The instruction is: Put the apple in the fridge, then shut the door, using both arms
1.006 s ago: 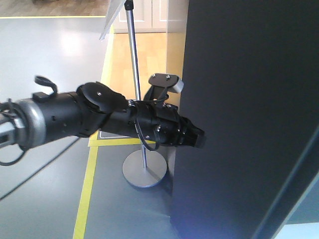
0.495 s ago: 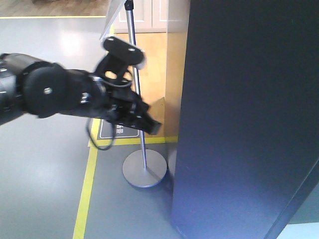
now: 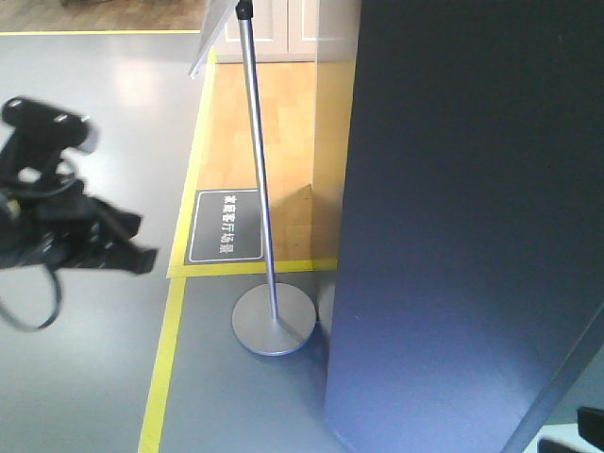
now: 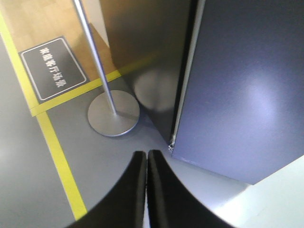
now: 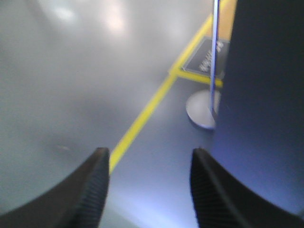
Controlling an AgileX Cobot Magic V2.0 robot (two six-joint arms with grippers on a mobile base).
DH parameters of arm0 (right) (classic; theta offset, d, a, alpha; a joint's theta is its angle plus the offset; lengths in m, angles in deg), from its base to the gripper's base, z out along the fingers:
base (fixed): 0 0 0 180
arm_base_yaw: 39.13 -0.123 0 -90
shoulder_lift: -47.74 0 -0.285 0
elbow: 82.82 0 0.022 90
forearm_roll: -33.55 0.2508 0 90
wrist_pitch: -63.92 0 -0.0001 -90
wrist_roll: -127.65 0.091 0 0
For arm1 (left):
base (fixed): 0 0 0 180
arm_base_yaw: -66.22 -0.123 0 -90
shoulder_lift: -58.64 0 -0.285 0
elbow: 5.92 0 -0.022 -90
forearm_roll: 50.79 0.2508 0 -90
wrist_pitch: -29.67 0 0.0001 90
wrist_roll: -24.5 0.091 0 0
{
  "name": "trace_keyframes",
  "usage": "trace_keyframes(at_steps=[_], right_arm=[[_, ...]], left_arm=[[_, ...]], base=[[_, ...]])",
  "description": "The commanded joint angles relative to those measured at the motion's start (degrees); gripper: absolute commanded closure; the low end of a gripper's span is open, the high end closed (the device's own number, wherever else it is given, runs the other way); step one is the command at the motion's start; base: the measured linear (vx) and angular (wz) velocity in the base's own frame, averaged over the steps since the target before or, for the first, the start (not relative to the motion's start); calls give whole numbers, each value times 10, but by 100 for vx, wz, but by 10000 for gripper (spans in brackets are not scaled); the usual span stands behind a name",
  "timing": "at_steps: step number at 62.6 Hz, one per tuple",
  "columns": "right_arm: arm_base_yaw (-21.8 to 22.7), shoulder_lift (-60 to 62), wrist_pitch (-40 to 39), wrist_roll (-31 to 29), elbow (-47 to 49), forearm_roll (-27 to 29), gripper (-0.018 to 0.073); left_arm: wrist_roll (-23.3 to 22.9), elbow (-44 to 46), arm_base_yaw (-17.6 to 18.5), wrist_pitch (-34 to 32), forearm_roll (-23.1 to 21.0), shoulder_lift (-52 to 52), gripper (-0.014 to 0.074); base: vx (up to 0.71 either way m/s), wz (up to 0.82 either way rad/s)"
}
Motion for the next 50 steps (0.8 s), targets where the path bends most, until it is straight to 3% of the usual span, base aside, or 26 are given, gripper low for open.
trace_keyframes(at_steps=[1,13,28,50], right_arm=[[4,-55,-32,33,32,-51,330],[4,-144,-77,116,41,-176,573],[4,-231,-164,276,43,-316,566],[4,-322,-199,460,124,-512,566]], left_arm=[[21,-16,-7,-33,-17,45,603],[29,-45,-7,-46,-14,74,603],[29,-45,-7,1,-14,74,603],[29,-45,-7,7,-14,74,603]], base=[[0,0],[0,0],[0,0],[0,0]])
